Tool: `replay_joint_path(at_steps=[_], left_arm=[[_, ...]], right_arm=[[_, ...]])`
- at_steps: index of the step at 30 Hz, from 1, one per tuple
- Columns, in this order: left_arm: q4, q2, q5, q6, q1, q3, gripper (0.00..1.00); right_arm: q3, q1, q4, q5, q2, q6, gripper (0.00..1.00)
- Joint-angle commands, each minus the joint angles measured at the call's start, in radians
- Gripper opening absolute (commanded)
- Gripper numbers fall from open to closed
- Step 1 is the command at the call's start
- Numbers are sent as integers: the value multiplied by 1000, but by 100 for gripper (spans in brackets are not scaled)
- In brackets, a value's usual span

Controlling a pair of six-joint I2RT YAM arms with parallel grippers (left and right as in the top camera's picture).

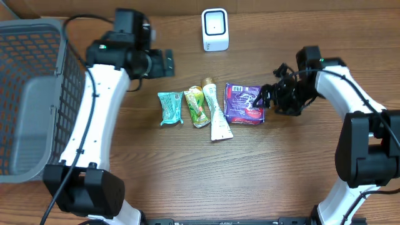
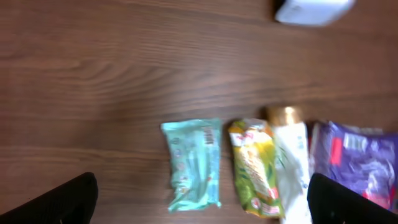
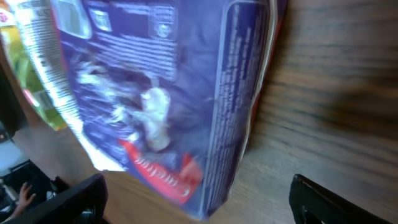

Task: Scan the item barcode
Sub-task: 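Place the mint-green wipes pack left of the tea pouch, then grasp the purple pack with the right gripper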

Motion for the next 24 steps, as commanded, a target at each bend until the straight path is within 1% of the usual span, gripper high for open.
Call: replay_joint_path(at_steps=[1,4,5,9,12,14,15,16,18,21,24], left_arm=[[-1,-13,25,-72,63,15,100],[-1,-13,24,-72,88,15,100],[-2,-13,21,-71,95,15,100],[-2,-13,21,-71,97,15,100],[-2,-13,21,-71,97,15,100],[-2,-13,21,-71,97,15,99],[-2,-13,21,-71,97,15,100],[-2,-13,21,-71,97,15,100],[-2,-13,21,-71,97,15,100],[-2,-13,22,-71,97,15,100],[-2,-13,21,-71,97,15,100]], right_arm=[[-100,2,109,-92,4,0,91],[-182,2,253,-121,5,70,86],[-227,2,333,-135,5,110,85],[-296,2,468,-226,5,128,75],[-308,2,485,-244,5,127,54],[-308,2,484,-247,5,128,39],[-308,2,484,-253,5,128,33],[-308,1,483,-261,5,128,29],[-308,-2,483,-282,4,128,24],[-301,-9,476,-311,2,128,14],[-271,-16,425,-313,-21,127,9]])
